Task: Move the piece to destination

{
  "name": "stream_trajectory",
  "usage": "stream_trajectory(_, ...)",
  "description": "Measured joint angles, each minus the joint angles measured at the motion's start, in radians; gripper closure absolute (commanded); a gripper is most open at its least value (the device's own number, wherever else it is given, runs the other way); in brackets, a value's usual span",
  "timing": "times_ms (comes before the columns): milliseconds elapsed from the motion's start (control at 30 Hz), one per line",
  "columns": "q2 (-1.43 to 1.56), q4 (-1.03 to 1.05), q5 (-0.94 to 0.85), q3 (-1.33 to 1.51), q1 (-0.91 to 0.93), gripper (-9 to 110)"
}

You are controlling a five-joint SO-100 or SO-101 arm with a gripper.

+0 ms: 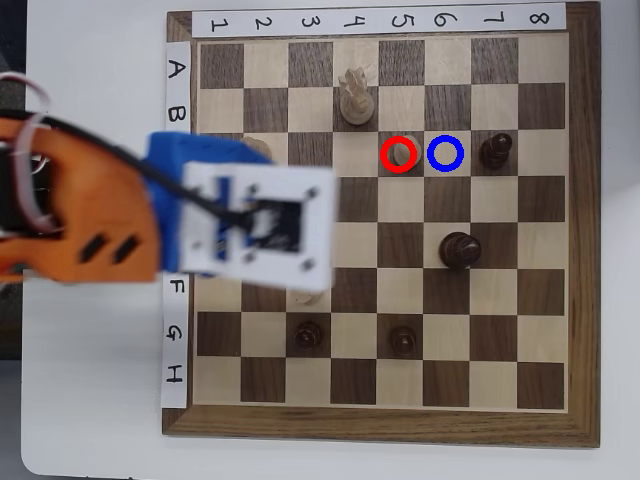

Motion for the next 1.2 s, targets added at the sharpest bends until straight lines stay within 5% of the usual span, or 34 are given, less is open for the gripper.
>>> stream_trajectory(700,0.005,-0.54,0.0,0.647,-0.15,91)
stream_trajectory(1200,-0.008,-0.936,0.009,0.861,-0.216,83)
